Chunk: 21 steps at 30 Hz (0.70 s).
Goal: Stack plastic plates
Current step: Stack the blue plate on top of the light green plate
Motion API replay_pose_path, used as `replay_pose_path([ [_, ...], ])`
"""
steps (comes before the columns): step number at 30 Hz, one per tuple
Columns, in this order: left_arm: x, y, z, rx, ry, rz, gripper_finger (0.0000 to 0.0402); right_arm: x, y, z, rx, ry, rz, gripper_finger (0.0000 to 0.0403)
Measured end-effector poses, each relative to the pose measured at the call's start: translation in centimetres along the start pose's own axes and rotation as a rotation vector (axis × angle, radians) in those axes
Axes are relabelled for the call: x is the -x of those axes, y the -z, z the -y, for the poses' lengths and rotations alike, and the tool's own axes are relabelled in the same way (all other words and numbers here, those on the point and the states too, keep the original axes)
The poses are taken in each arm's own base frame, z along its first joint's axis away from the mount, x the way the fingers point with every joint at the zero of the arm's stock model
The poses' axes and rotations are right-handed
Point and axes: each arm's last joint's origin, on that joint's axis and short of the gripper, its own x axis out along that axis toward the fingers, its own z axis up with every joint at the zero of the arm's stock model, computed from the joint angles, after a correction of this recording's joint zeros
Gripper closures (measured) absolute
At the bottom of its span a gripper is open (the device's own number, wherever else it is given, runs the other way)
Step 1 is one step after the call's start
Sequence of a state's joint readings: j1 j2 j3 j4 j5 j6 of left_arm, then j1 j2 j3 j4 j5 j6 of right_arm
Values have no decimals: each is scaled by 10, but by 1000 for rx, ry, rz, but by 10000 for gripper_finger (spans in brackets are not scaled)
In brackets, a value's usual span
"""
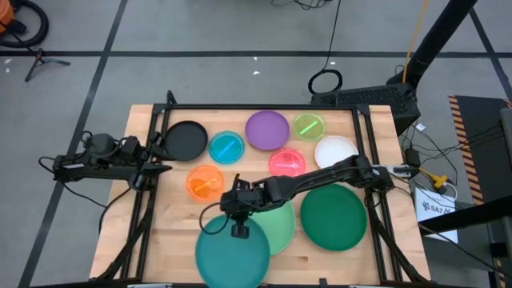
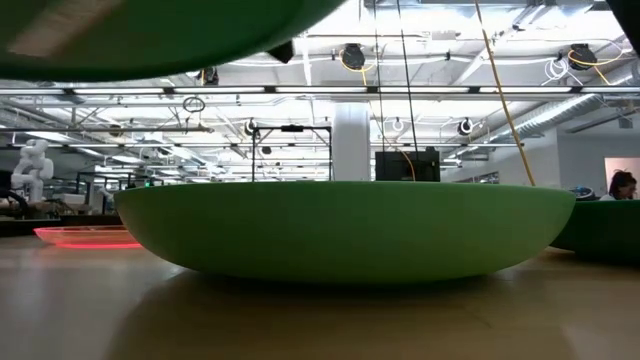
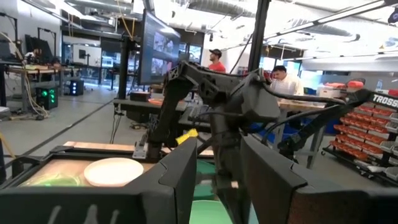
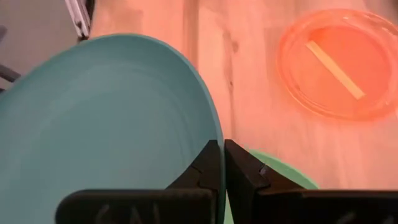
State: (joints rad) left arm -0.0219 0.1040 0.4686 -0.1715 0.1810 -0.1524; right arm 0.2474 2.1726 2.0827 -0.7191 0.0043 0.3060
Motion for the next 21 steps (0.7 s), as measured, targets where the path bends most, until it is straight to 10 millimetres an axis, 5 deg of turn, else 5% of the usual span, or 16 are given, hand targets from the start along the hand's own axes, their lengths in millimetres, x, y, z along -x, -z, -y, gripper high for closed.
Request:
replay_pose_path([
  [21,0,1,0,2,-1,-6,270,43,5,2,66,89,-59,399],
])
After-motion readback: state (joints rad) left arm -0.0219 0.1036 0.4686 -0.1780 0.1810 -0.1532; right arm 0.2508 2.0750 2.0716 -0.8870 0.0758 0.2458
